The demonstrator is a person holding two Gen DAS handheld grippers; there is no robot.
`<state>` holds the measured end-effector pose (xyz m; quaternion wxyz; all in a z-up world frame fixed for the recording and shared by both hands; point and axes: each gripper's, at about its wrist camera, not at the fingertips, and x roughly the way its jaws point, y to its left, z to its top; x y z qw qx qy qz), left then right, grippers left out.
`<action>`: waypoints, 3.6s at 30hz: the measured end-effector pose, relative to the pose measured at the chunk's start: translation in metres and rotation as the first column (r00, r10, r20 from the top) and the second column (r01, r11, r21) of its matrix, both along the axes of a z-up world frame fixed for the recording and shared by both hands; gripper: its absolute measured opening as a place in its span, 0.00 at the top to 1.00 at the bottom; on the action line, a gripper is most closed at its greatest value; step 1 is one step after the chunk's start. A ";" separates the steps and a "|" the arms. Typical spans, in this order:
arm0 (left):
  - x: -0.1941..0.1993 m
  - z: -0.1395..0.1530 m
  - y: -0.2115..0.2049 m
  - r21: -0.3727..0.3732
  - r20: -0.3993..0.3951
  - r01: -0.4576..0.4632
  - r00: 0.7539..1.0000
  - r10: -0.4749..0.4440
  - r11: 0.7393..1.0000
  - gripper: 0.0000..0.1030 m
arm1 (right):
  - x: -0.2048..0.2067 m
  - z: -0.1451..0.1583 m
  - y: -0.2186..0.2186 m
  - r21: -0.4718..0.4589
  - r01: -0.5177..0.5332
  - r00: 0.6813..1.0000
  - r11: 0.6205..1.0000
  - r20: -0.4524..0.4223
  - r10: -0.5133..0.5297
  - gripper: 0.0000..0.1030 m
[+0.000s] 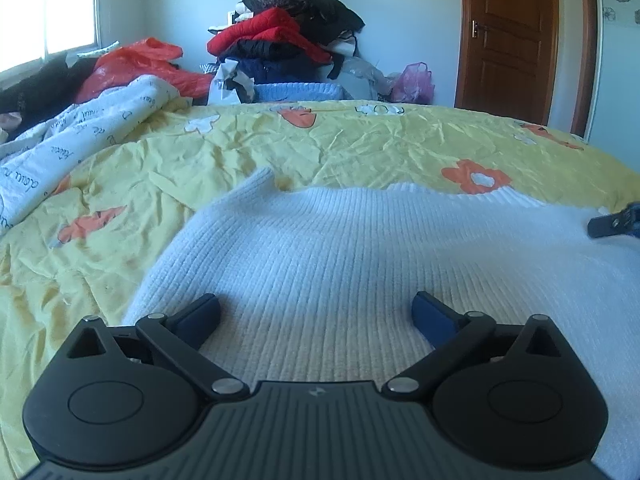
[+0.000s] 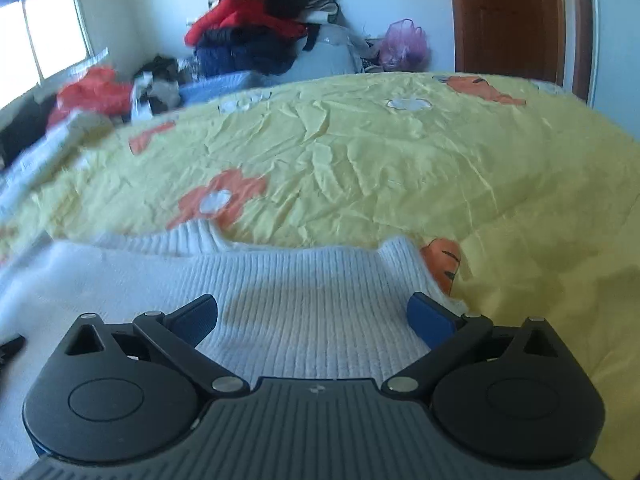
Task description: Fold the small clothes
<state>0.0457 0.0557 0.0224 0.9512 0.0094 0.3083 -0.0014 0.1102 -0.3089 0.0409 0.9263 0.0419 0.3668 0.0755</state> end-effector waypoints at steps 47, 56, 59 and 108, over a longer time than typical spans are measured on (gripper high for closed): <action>-0.087 0.024 0.072 -0.471 -0.222 -0.528 0.847 0.484 0.707 0.72 | -0.020 0.003 -0.022 0.182 0.001 0.997 0.983 0.080 -0.016 0.01; -0.101 0.054 -0.088 0.182 0.212 -0.108 0.975 0.068 0.977 0.73 | -0.018 0.012 -0.021 0.188 0.019 0.998 0.982 0.051 -0.029 0.05; -0.110 0.038 -0.108 0.270 0.226 -0.044 0.974 -0.019 0.962 0.73 | -0.023 0.032 -0.018 0.374 -0.022 1.000 0.927 0.002 0.023 0.05; -0.151 0.012 -0.287 0.463 0.158 0.536 0.734 -0.661 0.706 0.73 | -0.007 0.055 -0.111 0.404 -0.301 0.943 0.864 -0.011 0.333 0.83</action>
